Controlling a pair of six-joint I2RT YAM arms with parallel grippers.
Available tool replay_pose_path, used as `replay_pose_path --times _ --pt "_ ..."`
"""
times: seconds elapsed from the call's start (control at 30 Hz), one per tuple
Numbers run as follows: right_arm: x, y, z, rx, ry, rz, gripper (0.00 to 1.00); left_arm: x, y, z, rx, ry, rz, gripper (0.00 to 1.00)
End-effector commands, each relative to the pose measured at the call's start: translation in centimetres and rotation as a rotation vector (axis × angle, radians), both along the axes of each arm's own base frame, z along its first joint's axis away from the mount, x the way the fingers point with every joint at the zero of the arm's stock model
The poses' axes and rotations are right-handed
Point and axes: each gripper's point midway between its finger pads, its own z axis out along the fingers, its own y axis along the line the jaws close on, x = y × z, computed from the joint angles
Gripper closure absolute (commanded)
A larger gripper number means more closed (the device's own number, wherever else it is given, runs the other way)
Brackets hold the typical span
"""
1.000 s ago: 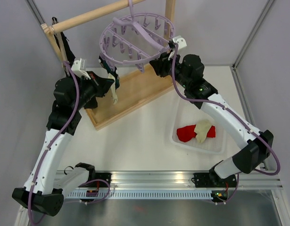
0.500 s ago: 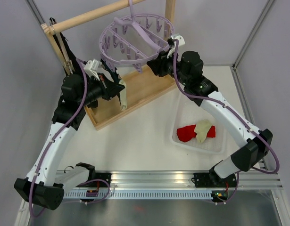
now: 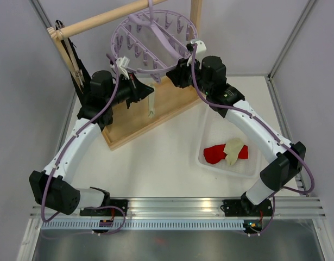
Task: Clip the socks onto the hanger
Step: Open the clamp at the hanger.
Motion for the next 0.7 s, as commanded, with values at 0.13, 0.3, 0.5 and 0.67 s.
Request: replay_pose_path --times 0.13,0.3,0.5,0.67 --pt "-0.2 0.2 2.1 0.003 -0.031 0.003 0.67 3.5 0.9 5.8 -0.042 -0.152 0.130 0.98" --pt "0.0 0.1 2.1 -0.013 -0.031 -0.001 0.59 4.2 1.2 6.0 -0.026 -0.164 0.156 0.98" --pt "0.4 0.2 2.3 -0.033 -0.032 -0.007 0.51 4.5 1.3 6.1 -0.014 -0.171 0.159 0.98" --pt "0.8 0.2 2.7 -0.041 -0.035 -0.015 0.50 4.7 1.3 6.0 -0.004 -0.173 0.159 0.98"
